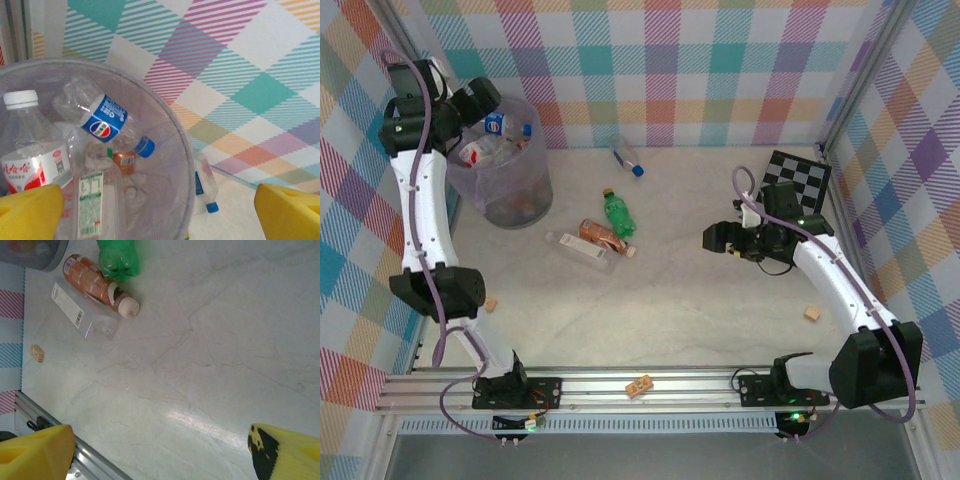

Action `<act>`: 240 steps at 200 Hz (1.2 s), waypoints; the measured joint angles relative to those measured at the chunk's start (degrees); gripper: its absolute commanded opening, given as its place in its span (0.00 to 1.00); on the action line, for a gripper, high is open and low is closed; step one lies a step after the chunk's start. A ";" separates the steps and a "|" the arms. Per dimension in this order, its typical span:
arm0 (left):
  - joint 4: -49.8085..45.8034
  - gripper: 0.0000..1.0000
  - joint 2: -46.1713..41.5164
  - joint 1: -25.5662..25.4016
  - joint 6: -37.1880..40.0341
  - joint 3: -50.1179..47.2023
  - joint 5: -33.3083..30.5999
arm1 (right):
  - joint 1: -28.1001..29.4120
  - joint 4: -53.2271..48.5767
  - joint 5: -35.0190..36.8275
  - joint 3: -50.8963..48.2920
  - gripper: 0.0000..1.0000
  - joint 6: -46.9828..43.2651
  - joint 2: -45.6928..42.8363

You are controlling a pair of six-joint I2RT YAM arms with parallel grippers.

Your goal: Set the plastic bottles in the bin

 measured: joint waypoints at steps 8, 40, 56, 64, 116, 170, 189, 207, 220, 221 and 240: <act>0.50 0.97 -2.32 -0.72 0.33 -2.45 -0.31 | 0.00 0.00 0.42 0.63 0.89 -0.24 0.24; 4.94 0.96 -13.33 -5.92 0.72 -17.00 -1.18 | 0.00 0.94 1.55 3.52 0.89 -0.52 1.97; 7.13 0.96 -19.08 -8.90 0.59 -25.03 -1.20 | 0.09 1.99 1.81 5.22 0.89 -0.72 3.91; 8.24 0.96 -21.88 -10.71 0.48 -28.94 -1.29 | 0.28 2.47 2.03 6.14 0.89 -0.96 5.16; 11.34 0.95 -32.37 -23.21 -0.46 -46.23 -4.39 | 2.38 4.13 4.39 15.74 0.88 -3.06 16.04; 14.73 0.95 -37.62 -32.72 -5.88 -59.91 -6.82 | 6.03 6.88 8.66 29.55 0.86 -6.84 29.83; 17.14 0.95 -37.81 -34.95 -8.33 -63.95 -6.78 | 7.45 7.10 10.99 37.62 0.86 -8.35 37.40; 19.10 0.95 -37.92 -35.89 -10.91 -67.73 -6.56 | 9.20 7.06 13.49 46.38 0.85 -9.81 45.62; 20.46 0.94 -38.25 -36.02 -12.74 -70.01 -6.54 | 10.47 6.64 15.06 53.24 0.84 -10.62 51.78; 20.72 0.94 -38.29 -36.02 -12.90 -70.25 -6.51 | 10.54 6.64 15.15 53.64 0.83 -10.62 52.13; 22.36 0.94 -39.23 -36.02 -15.13 -72.39 -6.08 | 12.04 5.22 17.18 65.26 0.81 -11.08 61.51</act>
